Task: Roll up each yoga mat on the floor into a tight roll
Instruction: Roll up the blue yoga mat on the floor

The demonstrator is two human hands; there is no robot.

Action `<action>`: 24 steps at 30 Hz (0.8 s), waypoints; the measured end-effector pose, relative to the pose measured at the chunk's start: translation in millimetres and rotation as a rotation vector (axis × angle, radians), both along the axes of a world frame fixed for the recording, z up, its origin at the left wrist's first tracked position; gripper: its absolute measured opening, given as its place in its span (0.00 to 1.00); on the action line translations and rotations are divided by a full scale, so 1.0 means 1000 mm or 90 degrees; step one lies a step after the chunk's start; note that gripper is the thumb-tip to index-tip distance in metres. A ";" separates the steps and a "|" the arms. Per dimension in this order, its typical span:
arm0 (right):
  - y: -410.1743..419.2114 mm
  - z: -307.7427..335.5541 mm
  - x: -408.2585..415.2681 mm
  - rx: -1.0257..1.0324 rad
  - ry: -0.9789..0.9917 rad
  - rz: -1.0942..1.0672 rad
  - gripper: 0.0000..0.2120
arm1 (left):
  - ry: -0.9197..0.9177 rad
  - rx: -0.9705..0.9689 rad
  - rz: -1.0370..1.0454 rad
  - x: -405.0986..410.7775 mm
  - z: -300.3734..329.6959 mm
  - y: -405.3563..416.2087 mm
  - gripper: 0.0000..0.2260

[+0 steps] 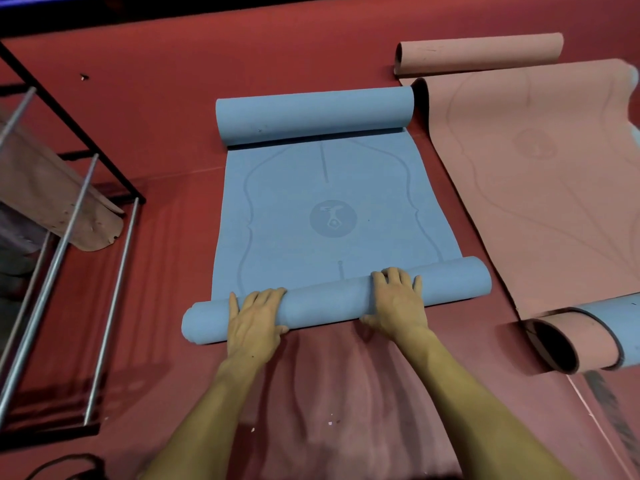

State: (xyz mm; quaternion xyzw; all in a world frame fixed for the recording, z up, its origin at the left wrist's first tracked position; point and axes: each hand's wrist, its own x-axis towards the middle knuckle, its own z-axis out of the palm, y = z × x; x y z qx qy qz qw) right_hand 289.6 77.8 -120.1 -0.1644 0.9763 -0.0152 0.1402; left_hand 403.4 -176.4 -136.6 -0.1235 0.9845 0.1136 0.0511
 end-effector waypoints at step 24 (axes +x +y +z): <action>0.014 0.027 0.061 0.108 -0.056 0.034 0.17 | -0.223 0.126 -0.029 0.028 0.045 0.003 0.29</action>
